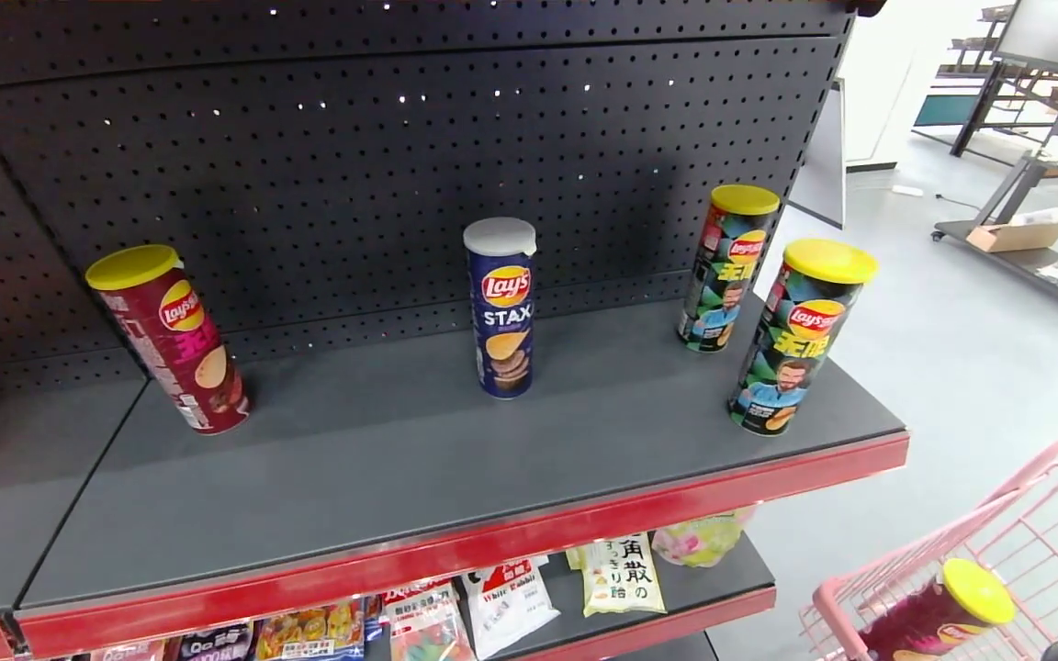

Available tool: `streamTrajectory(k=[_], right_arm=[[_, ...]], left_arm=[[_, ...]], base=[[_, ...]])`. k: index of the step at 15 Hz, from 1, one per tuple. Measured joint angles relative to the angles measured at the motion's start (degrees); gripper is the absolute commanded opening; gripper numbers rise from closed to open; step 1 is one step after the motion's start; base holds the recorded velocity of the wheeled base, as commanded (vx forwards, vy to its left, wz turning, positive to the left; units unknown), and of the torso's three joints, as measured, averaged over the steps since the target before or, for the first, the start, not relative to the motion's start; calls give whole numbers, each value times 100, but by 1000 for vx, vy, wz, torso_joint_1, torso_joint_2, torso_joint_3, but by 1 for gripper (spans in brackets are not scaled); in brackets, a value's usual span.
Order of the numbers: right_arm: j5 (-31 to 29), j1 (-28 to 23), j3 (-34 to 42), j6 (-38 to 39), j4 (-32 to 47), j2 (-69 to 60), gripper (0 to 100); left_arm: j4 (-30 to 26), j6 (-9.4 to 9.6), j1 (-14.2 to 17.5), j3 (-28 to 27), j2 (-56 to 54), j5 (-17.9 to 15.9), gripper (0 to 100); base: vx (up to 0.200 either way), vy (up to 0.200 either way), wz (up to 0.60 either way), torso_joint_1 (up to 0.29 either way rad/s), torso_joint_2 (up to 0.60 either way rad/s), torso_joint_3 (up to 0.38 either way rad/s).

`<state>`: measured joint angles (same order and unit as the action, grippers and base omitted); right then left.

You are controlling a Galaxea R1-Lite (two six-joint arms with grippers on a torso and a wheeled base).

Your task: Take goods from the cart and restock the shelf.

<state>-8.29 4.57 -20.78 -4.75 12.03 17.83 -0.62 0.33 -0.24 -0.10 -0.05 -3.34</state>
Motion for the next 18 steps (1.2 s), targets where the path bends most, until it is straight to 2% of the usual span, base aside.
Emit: streamTrajectory(k=[4, 6, 9, 10, 12, 13, 16, 18], right_arm=[[9, 0, 26, 5, -33, -329, 0], [194, 44, 39, 104, -33, -393, 0], [386, 127, 63, 121, -33, -417, 0], [391, 133, 63, 123, -33, -412, 0], [395, 140, 69, 126, -18, -411, 0], [391, 140, 67, 126, -27, -404, 0], [389, 138, 30, 126, -35, -349, 0], [389, 138, 4, 126, -49, -262, 0]], left_arm=[[0, 33, 2, -1, 46, 4, 100], [-20, 27, -5, -69, 84, -49, 100], [-4, -169, -24, -833, 597, -134, 100], [51, -117, -35, -1136, 985, -148, 100], [346, 191, -94, -1753, 2243, -271, 100], [581, 308, -188, -1966, 2847, -410, 100], [1456, 574, -855, -2492, 4754, -1174, 100], [2197, 673, -1221, -2829, 5992, -1959, 100]], base=[[0, 0, 0, 0, 0, 0], [0, 0, 0, 0, 0, 0], [0, 0, 0, 0, 0, 0], [0, 0, 0, 0, 0, 0], [0, 0, 0, 0, 0, 0], [0, 0, 0, 0, 0, 0], [0, 0, 0, 0, 0, 0], [0, 0, 0, 0, 0, 0]])
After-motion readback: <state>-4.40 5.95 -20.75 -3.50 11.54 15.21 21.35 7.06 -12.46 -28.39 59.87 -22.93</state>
